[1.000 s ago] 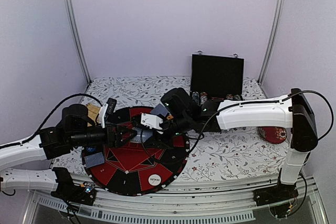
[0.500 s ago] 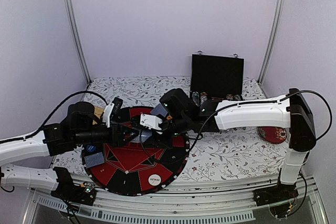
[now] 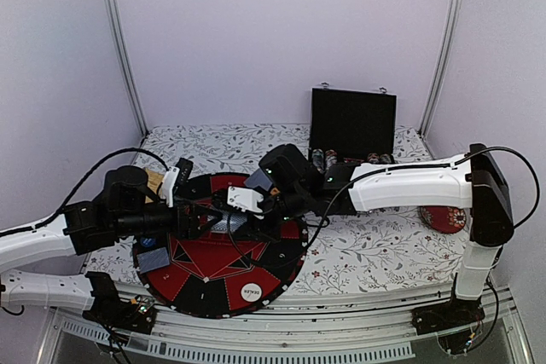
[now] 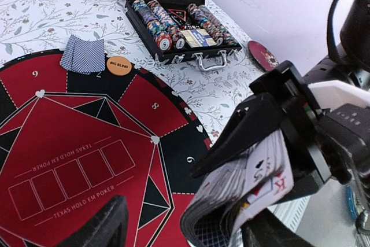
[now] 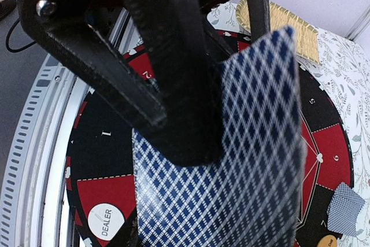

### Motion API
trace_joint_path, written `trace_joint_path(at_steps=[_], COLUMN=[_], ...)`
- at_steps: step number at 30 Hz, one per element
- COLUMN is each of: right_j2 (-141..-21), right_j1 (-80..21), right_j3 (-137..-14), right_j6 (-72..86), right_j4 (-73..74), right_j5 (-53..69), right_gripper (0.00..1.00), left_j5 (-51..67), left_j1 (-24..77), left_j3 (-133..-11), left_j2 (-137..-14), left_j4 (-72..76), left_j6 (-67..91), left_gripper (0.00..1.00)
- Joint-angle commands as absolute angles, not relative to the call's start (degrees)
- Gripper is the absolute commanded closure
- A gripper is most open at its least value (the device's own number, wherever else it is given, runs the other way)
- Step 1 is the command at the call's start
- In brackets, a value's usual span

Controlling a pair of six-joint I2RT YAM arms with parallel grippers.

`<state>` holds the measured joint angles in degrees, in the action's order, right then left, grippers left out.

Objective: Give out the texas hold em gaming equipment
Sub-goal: Pick up the poker card from the face-down deck piles.

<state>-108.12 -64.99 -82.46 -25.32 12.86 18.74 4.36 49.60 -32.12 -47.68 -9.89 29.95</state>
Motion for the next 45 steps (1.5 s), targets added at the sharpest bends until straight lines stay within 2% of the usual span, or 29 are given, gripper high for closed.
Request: trace_joint_path(at_steps=[1, 6, 9, 13, 20, 22, 23, 24, 36, 41, 45], right_j2=[-109.05, -109.24, -109.34, -109.46, -109.43, -109.38, -109.35, -109.27, -108.56, -107.66, -105.59], right_j1=[-65.63, -65.65, -65.58, -65.48, -65.52, -65.45, -65.43, -65.29, -61.82, -59.53, -58.22], right_j3=[-83.61, -83.52, -83.54, -83.39, -83.25, -83.21, -83.16, -82.96, -79.35, -76.38, -72.52], right_j6=[-26.01, -25.84, -25.97, -26.02, -25.97, -25.86, -25.77, -25.69, -25.35, -25.33, -25.55], right_j4=[12.31, 12.16, 12.15, 11.95, 11.87, 11.79, 11.78, 11.74, 10.19, 8.62, 6.13], right_j5=[20.13, 20.3, 20.3, 20.48, 20.44, 20.39, 20.39, 20.47, 19.06, 17.97, 16.58], right_gripper=[0.62, 0.63, 0.63, 0.63, 0.63, 0.63, 0.63, 0.63, 0.65, 0.65, 0.65], left_j5=[5.21, 6.44, 4.53, 4.61, 9.96, 10.72, 10.95, 10.88, 8.0, 8.88, 7.16], left_j1=[49.31, 49.31, 49.31, 49.36, 49.39, 49.39, 49.36, 49.34, 48.58, 43.64, 38.12], left_j3=[-34.28, -35.36, -35.21, -34.89, -35.06, -35.15, -35.15, -35.16, -39.07, -45.35, -48.77], left_j2=[-47.38, -47.02, -46.01, -45.5, -47.02, -47.28, -47.22, -46.97, -43.41, -43.63, -47.97], left_j4=[-10.65, -10.8, -11.09, -10.87, -9.76, -9.79, -9.85, -10.06, -19.96, -32.13, -51.68], left_j6=[29.25, 28.82, 28.76, 28.9, 28.47, 28.32, 28.3, 28.38, 30.25, 34.38, 39.36], left_gripper=[0.3, 0.28, 0.31, 0.54, 0.78, 0.87, 0.96, 1.0, 1.0, 1.0, 1.0])
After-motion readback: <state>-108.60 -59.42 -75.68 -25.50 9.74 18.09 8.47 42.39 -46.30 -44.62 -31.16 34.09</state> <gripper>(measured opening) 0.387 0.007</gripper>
